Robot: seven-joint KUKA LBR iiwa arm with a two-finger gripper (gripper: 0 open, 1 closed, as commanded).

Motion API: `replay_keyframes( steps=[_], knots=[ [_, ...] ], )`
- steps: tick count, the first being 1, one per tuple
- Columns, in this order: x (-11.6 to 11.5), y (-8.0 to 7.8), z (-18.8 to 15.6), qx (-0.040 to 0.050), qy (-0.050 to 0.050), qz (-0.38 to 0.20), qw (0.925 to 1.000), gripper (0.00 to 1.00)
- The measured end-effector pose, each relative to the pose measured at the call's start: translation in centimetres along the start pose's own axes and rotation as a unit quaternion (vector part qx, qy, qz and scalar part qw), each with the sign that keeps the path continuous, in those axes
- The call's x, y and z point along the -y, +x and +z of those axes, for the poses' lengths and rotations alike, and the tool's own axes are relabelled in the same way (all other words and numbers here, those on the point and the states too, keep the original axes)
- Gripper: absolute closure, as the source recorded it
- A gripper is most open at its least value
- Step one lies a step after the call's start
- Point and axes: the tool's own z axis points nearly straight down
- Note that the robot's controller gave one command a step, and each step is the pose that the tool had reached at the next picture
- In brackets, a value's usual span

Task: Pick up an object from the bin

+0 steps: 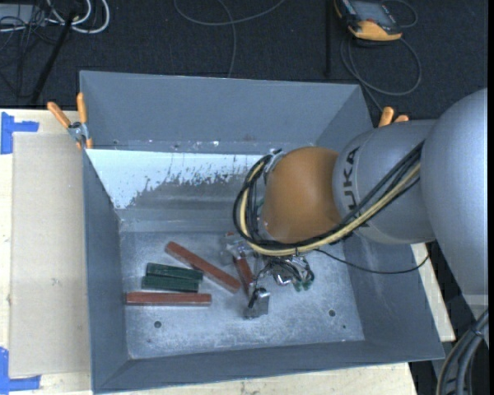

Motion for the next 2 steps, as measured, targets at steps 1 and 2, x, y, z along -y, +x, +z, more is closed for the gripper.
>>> replay_keyframes(
  steps=[1,2],
  knots=[
    [1.8,-4.5,-8.2,0.0067,0.001,0.017,0.9998,0.0],
    [2.2,-5.7,-0.4,-0.0018,-0.001,-0.165,0.9863,0.0]
  ],
)
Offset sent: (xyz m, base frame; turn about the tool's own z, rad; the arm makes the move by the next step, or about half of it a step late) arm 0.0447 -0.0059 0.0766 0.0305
